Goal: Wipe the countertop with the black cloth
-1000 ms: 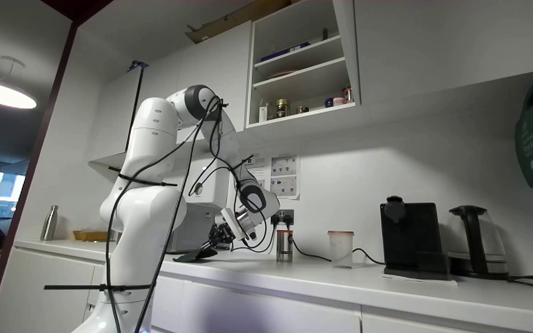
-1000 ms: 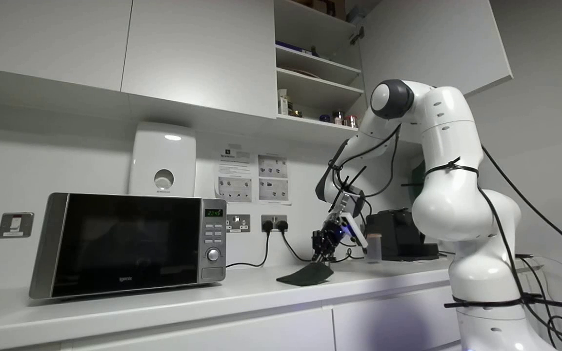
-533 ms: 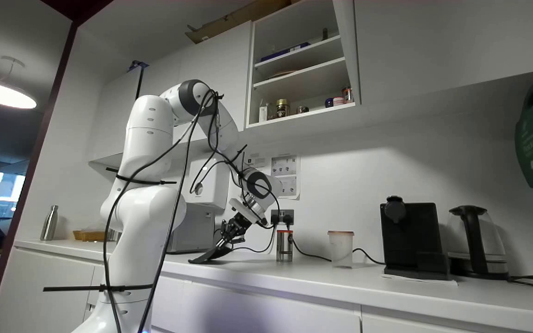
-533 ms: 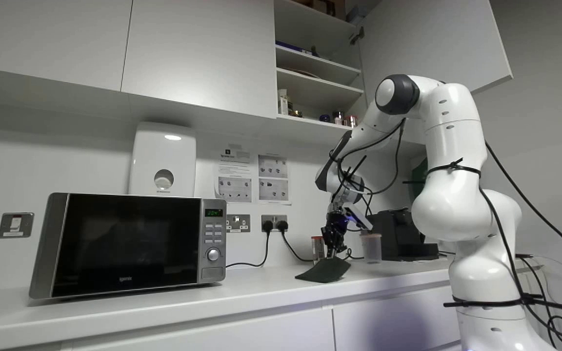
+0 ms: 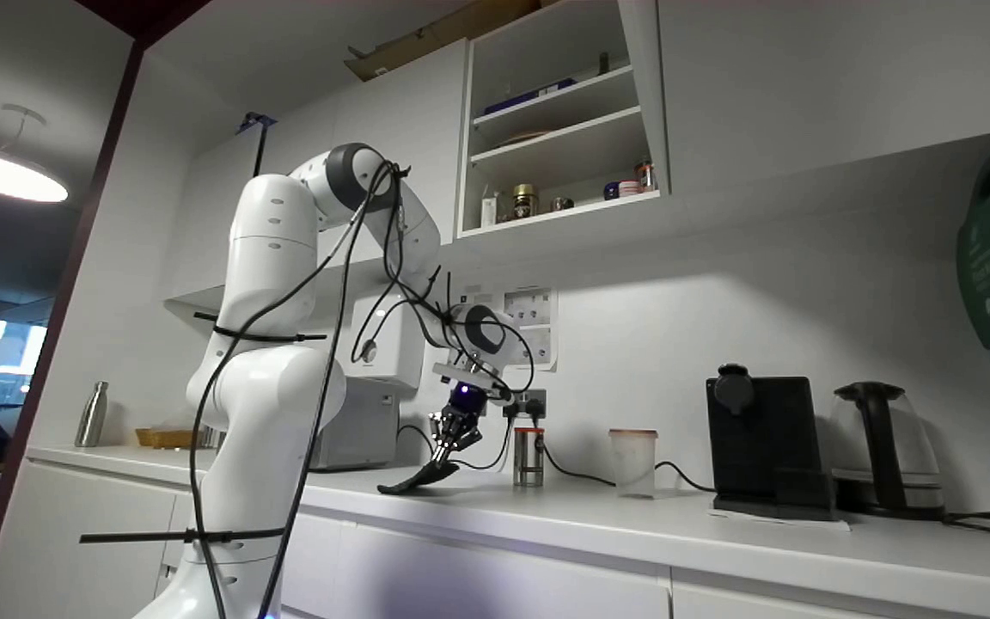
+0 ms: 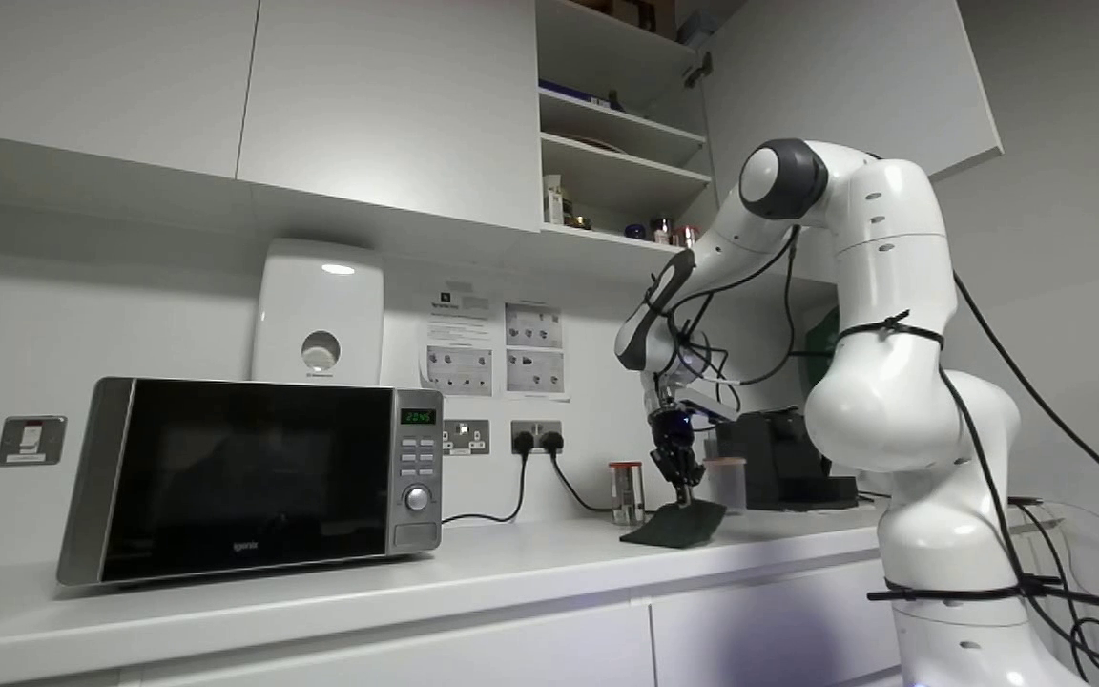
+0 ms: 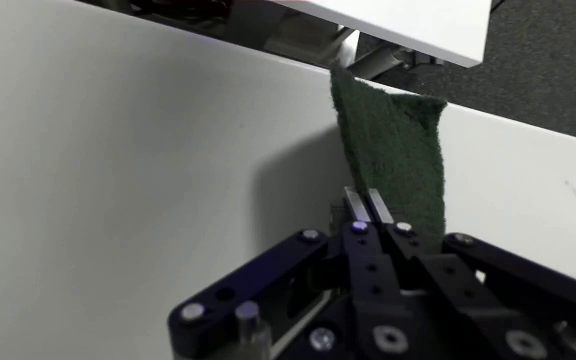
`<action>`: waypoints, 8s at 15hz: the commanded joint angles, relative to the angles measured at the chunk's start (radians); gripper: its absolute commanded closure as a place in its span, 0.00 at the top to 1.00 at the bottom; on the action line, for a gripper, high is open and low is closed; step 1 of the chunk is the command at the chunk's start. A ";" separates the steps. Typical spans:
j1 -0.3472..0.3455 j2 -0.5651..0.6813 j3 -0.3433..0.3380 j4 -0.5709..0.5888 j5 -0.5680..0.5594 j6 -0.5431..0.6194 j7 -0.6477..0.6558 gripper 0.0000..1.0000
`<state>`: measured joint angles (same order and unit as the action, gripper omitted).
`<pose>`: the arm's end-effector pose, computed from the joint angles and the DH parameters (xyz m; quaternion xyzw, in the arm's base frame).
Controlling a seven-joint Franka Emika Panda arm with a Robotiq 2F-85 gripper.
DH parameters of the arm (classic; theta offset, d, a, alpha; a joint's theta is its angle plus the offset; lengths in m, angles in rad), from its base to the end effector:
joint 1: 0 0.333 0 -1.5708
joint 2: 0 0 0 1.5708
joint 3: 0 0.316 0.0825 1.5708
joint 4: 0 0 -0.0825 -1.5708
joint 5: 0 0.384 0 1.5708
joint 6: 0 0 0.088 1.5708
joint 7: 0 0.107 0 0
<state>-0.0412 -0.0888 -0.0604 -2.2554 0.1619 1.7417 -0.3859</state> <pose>0.4541 -0.0318 0.3751 -0.9685 -0.1087 0.1854 0.1260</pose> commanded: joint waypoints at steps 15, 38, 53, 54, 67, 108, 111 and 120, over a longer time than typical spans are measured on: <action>-0.051 0.068 -0.041 -0.054 -0.387 0.095 0.378 0.01; 0.017 0.216 0.036 0.155 -0.225 0.070 0.378 0.01; 0.091 0.250 0.114 0.204 -0.152 0.073 0.348 0.01; 0.080 0.241 0.102 0.196 -0.152 0.074 0.345 0.01; -0.111 0.188 -0.087 0.157 -0.158 0.079 0.303 0.01; 0.066 0.427 0.127 0.541 -0.124 0.079 0.170 0.36; 0.037 0.350 0.127 0.385 -0.063 0.111 0.118 0.58; 0.040 0.106 0.114 0.026 -0.007 0.103 0.066 1.00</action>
<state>-0.0094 0.1172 0.0545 -2.1239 0.1356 1.8165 -0.2985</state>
